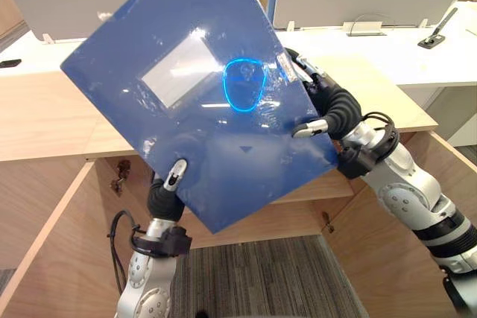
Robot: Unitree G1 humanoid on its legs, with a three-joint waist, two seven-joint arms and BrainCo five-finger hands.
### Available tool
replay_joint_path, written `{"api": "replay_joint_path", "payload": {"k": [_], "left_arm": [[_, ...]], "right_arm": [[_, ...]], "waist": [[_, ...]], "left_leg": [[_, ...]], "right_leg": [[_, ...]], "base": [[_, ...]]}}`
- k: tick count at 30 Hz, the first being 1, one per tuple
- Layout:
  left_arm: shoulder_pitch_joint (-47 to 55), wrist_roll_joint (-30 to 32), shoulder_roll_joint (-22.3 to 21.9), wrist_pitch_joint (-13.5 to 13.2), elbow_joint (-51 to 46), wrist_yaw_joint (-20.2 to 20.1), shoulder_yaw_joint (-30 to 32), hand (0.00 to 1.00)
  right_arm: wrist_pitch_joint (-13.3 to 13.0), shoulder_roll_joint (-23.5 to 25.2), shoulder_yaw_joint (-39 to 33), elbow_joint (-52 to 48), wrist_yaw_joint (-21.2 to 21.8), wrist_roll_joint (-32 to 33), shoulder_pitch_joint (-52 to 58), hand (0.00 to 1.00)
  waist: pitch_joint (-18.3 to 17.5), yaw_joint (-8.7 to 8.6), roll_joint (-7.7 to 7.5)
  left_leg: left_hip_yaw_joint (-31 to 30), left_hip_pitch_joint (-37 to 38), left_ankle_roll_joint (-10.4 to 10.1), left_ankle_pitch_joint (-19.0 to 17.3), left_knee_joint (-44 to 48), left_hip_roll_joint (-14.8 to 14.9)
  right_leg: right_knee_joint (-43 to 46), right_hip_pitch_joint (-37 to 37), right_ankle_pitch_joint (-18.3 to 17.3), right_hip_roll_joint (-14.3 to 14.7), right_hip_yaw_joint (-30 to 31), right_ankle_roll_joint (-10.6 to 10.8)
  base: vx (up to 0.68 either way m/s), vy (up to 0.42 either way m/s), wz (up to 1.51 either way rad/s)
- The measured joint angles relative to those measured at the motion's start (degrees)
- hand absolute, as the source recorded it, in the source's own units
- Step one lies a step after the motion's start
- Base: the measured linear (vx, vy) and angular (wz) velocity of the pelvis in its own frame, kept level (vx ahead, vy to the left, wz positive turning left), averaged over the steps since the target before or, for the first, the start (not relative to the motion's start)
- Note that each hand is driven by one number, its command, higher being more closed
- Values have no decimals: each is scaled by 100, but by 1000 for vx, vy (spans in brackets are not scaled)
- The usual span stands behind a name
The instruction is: Walk over to the cabinet, pick up the folder, carry it to the office cabinet, place the folder inside the office cabinet, then close the office cabinet door
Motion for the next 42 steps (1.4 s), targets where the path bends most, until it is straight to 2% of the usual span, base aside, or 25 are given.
{"api": "replay_joint_path", "payload": {"k": [6, 14, 17, 18, 25, 31, 35, 38, 39, 40, 42], "left_arm": [[30, 0, 234, 0, 43, 0, -265, 100], [30, 4, 367, 87, 145, 9, -470, 100], [30, 24, 499, 103, 170, 30, -473, 100], [30, 24, 543, 106, 220, 32, -473, 0], [32, 23, 603, 134, 221, 42, -474, 0], [32, -5, 603, 305, 221, 22, -491, 0], [32, -64, 575, 342, 221, -89, -489, 0], [50, -116, 388, 383, 272, -284, -411, 0], [46, -113, 64, 423, 585, -546, -199, 0], [46, -112, 12, 432, 648, -575, -161, 0], [90, -169, -443, 580, 1425, -714, 297, 0]], "right_arm": [[0, -520, 399, 213, -34, 18, -552, 100], [8, -699, 730, 430, -88, 4, -604, 100], [101, -904, 1091, 434, -84, -17, -604, 100], [175, -950, 1181, 435, -84, -21, -603, 100], [293, -961, 1267, 445, -84, -17, -572, 100], [341, -939, 1249, 445, -84, -11, -387, 100], [479, -705, 859, 442, -53, -37, 34, 100], [582, -262, 198, 418, 63, -317, 563, 100], [655, 357, -478, 334, 146, -706, 1022, 100], [668, 453, -583, 319, 150, -746, 1081, 100], [672, 1325, -1536, 225, 38, -1092, 1494, 100]], "waist": [[-17, 59, 4], [-121, 179, 31], [-164, 213, 31], [-182, 227, 42], [-199, 238, 47], [-275, 236, 37], [-307, 233, 25], [-312, 224, 23], [-315, 205, 23], [-316, 202, 23], [-318, 155, 25]], "left_leg": [[-25, -28, 8, 20, 0, 1], [-125, -59, 12, 72, 0, 1], [-177, -65, 11, 107, -1, 6], [-185, -66, 13, 117, -2, 6], [-195, -72, 19, 178, -4, 10], [-198, -152, 32, 211, -1, 12], [-198, -152, 32, 211, 0, 14], [-201, -152, 32, 211, -2, 16], [-201, -152, 32, 211, -3, 16], [-201, -152, 32, 211, -3, 16], [-193, -164, 32, 211, -5, 15]], "right_leg": [[0, -9, 0, 3, -15, 0], [4, 11, -2, 8, -118, -2], [11, 30, -7, 17, -174, -3], [21, 30, -10, 16, -178, -4], [80, -13, -35, 7, -177, -32], [74, -99, -27, 8, -174, -31], [78, -101, -8, 10, -173, -5], [82, -104, -8, 13, -172, -5], [82, -109, -8, 12, -165, -5], [82, -110, -8, 12, -163, -5], [80, -130, -10, 8, -151, -4]], "base": [[0, 0, 1], [-2, 0, 7], [-44, -3, 9], [-39, 1, 2], [-59, 7, 1], [-23, 3, 0], [0, 0, 0], [0, 0, 0], [0, 0, 0], [0, 0, 0], [-16, 3, -2]]}}
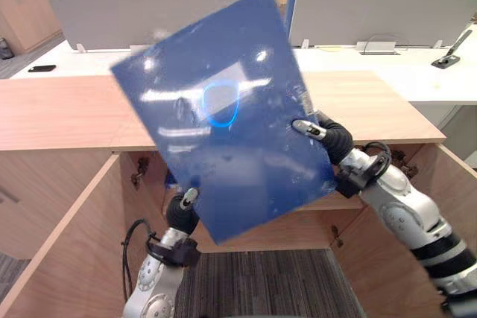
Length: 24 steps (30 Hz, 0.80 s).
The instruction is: Walk over to the cabinet, pick up the folder, carry it to the office cabinet, place the folder inside the office cabinet, then close the office cabinet door
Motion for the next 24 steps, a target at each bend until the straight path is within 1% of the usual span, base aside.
{"api": "replay_joint_path", "payload": {"k": [1, 2, 3, 4, 5, 6, 7, 9, 11, 12, 13, 15, 17, 20, 22, 24], "left_arm": [[12, -140, -275, 183, 880, 2, 508, 0], [28, -236, -384, 253, 1284, 24, 747, 0], [79, -383, -535, 374, 2011, 115, 1157, 0], [121, -454, -571, 429, 2327, 166, 1326, 0], [214, -542, -622, 536, 2849, 257, 1578, 0], [261, -612, -653, 590, 3335, 307, 1793, 0], [258, -616, -663, 626, 3581, 321, 1887, 0], [211, -582, -749, 754, 4580, 328, 2303, 0], [218, -466, -735, 770, 5118, 327, 2404, 0], [226, -337, -733, 788, 5558, 326, 2530, 0], [234, -275, -734, 798, 5736, 326, 2580, 0], [330, 41, -734, 821, 6261, 313, 2639, 0], [426, 281, -734, 831, 6462, 280, 2640, 0], [554, 481, -710, 840, 6622, 208, 2706, 0], [555, 557, -691, 840, 6666, 158, 2706, 0], [541, 647, -680, 833, 6665, 98, 2707, 0]], "right_arm": [[-120, 725, -782, -168, -166, -86, 146, 100], [-243, 1034, -1075, -300, -265, -111, 195, 100], [-549, 1516, -1535, -541, -522, -208, 277, 100], [-698, 1696, -1723, -635, -642, -277, 323, 100], [-926, 1894, -1957, -796, -858, -503, 425, 100], [-1046, 1940, -2093, -920, -1019, -867, 518, 100], [-1067, 1942, -2114, -949, -1059, -1054, 574, 100], [-1018, 1970, -2008, -952, -1157, -2174, 835, 100], [-946, 1992, -1789, -948, -1152, -2717, 925, 100], [-903, 1995, -1575, -949, -1108, -3154, 978, 100], [-893, 1990, -1475, -949, -1079, -3326, 1009, 100], [-884, 1986, -1086, -949, -889, -4009, 1229, 100], [-871, 1982, -850, -933, -709, -4359, 1414, 100], [-866, 1962, -499, -824, -511, -4862, 1526, 100], [-870, 1913, -345, -593, -465, -5183, 1526, 100], [-874, 1747, -227, -387, -464, -5745, 1526, 100]], "waist": [[-17, -80, 11], [-35, -115, 12], [-44, -165, -3], [-52, -189, -15], [-61, -218, -23], [-62, -230, -17], [-64, -234, -14], [-64, -266, -15], [-62, -254, -19], [-59, -252, -24], [-59, -245, -27], [-55, -216, -32], [-48, -182, -42], [-10, -120, -59], [10, -102, -86], [67, -67, -86]], "left_leg": [[10, -43, 0, -1, -2, 0], [13, -76, 0, -1, 0, 1], [23, -97, 1, 0, 3, 2], [26, -96, 0, -1, 3, 1], [30, -91, -3, -5, 4, -1], [29, -92, -5, -6, 4, -1], [26, -92, -5, -7, 4, 2], [30, -80, -23, -21, -3, 38], [50, -62, -36, -31, -23, 68], [66, -44, -46, -37, -25, 91], [70, -35, -50, -40, -25, 98], [70, -9, -56, -40, -26, 112], [67, -5, -57, -41, -27, 113], [35, 0, -81, -65, -26, 93], [21, -1, -74, -76, -26, 79], [-17, -2, -64, -85, -26, 56]], "right_leg": [[-7, -46, -2, -1, 15, -2], [-13, -78, -2, -1, 23, -2], [-24, -103, 5, 2, 46, 0], [-39, -103, 18, 2, 62, 11], [-81, -103, 59, 2, 109, 23], [-134, -107, 99, 1, 141, 31], [-161, -107, 119, 3, 158, 32], [-189, -107, 139, 29, 184, 21], [-195, -107, 151, 53, 209, 3], [-196, -106, 156, 74, 236, -8], [-195, -104, 159, 81, 245, -12], [-193, -80, 162, 95, 255, -17], [-192, -75, 162, 95, 255, -17], [-197, -48, 160, 84, 233, -18], [-197, -42, 158, 71, 218, -20], [-205, -15, 142, 48, 173, -32]], "base": [[-31, 6, -4], [-18, 5, -4], [-1, 4, -5], [11, 1, -12], [19, -2, -20], [8, -6, -21], [-5, -7, -20], [-43, -11, -12], [-65, -11, -10], [-62, -12, -12], [-52, -15, -9], [-43, -11, -3], [-34, -2, 0], [-17, 5, 4], [-25, 13, 6], [-25, 18, 10]]}}
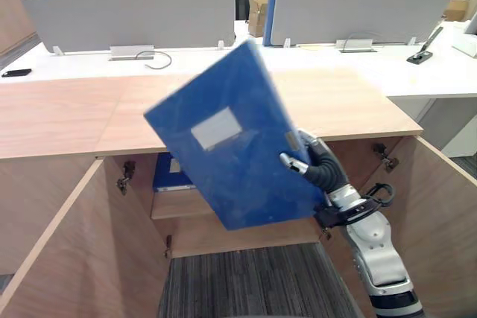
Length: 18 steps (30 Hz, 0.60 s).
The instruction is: Walk over to the cabinet, pick up the folder, carry it to the office cabinet, place the folder inside the office cabinet, then close the office cabinet door
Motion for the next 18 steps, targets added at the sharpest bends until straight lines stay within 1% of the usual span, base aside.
{"api": "replay_joint_path", "payload": {"k": [3, 4, 6, 10, 13, 15, 18], "left_arm": [[-3, 53, 6, -3, 3, -39, -14, 0], [-15, 87, 24, -12, 2, -69, -27, 0], [-15, 178, 63, -12, 2, -94, -35, 0], [-16, 289, 158, -14, 0, -127, -146, 0], [-17, 376, 220, -21, -13, -172, -247, 0], [-19, 452, 238, -33, -17, -195, -377, 0], [-12, 516, 257, -34, -15, -198, -502, 0]], "right_arm": [[-109, -391, 218, 398, -68, -617, -72, 100], [-169, -681, 385, 734, -84, -990, -139, 100], [-177, -926, 572, 1137, -78, -1339, -223, 100], [-233, -1195, 699, 1760, -82, -1930, -310, 100], [-290, -1454, 1103, 2614, -154, -2415, -513, 100], [-366, -1581, 1436, 3298, -172, -3000, -625, 100], [-397, -1697, 1642, 3765, -138, -3466, -635, 100]], "waist": [[92, 24, 4], [143, 37, 1], [167, 75, -2], [302, 100, 32], [328, 105, 33], [393, 140, 51], [508, 143, 74]], "left_leg": [[-65, -1, 12, -8, 0, -39], [-112, -7, 22, -15, 1, -66], [-120, -18, 38, -27, 2, -83], [-173, -24, 67, -24, 26, -113], [-202, -22, 63, -37, 30, -124], [-221, -18, 56, -44, 31, -125], [-226, -6, 51, -50, 31, -126]], "right_leg": [[-8, 26, -14, -30, -41, 21], [-9, 40, -24, -47, -62, 35], [-28, 42, -18, -61, -71, 58], [-80, 91, -4, -74, -138, 89], [-120, 142, 3, -76, -184, 103], [-139, 152, 3, -73, -187, 104], [-137, 156, 1, -76, -190, 106]], "base": [[-15, 13, 10], [-3, 14, 10], [6, 7, 4], [28, -2, 7], [38, -14, 5], [0, 0, 0], [-13, 0, -1]]}}
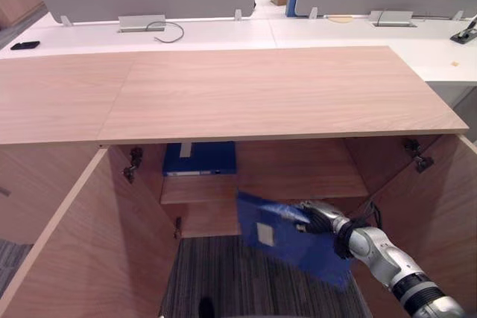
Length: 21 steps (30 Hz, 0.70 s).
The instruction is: Walk over to the cabinet, pick up the folder, carry it to the office cabinet, place the folder inside the office cabinet, then close the office cabinet door
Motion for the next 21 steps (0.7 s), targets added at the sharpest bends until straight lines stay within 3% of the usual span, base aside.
{"api": "replay_joint_path", "payload": {"k": [6, 8, 10, 12, 13, 14, 18, 21], "left_arm": [[24, 11, 9, -35, -3, -3, -177, 0], [81, 9, -24, -45, -73, -5, -274, 0], [94, 4, -132, -52, -206, -4, -361, 0], [74, -28, -330, -52, -322, -2, -419, 0], [50, -39, -364, -53, -330, -1, -421, 0], [28, -76, -379, -52, -331, 4, -421, 0], [-134, -218, -457, -58, -448, 29, -316, 0], [-165, -274, -567, -62, -567, 39, -51, 0]], "right_arm": [[-20, -97, 51, 602, 10, -301, -14, 100], [44, -41, -235, 843, 16, -257, -107, 100], [324, 144, -1018, 1143, 2, 299, -394, 100], [739, 413, -2128, 1388, -284, 1482, -1039, 100], [829, 414, -2246, 1398, -288, 1608, -1203, 100], [890, 410, -2243, 1431, -289, 2024, -1371, 100], [926, 1054, -3063, 999, -1114, 3635, -1559, 100], [913, 1279, -3131, 362, -1309, 4070, -1556, 100]], "waist": [[103, 2, 100], [286, -10, 189], [562, -55, 361], [931, -69, 737], [1036, -35, 822], [1160, -1, 864], [1520, 17, 837], [1583, 60, 788]], "left_leg": [[-43, 108, 30, -167, 78, -95], [-113, 4, 100, -489, 537, -172], [-185, -400, 166, -977, 1464, -159], [-177, -992, 254, -1477, 2624, 50], [-172, -1075, 263, -1569, 2825, 113], [-170, -1179, 297, -1664, 3044, 171], [-17, -1506, 389, -2150, 3880, 209], [180, -1860, 425, -2588, 4599, 234]], "right_leg": [[63, 96, -106, -123, -47, 79], [219, 156, -273, -252, -103, 104], [486, 98, -394, -356, -179, 111], [1151, -269, -520, -347, -183, 222], [1352, -384, -551, -338, -190, 231], [1658, -568, -625, -350, -206, 210], [3217, -1283, -1231, -730, -159, 253], [4146, -1767, -1748, -1043, -122, 327]], "base": [[-31, 19, 0], [6, 62, 11], [-7, 100, 15], [13, 108, -10], [34, 101, -32], [29, 82, -33], [-4, 51, -14], [-62, 24, -23]]}}
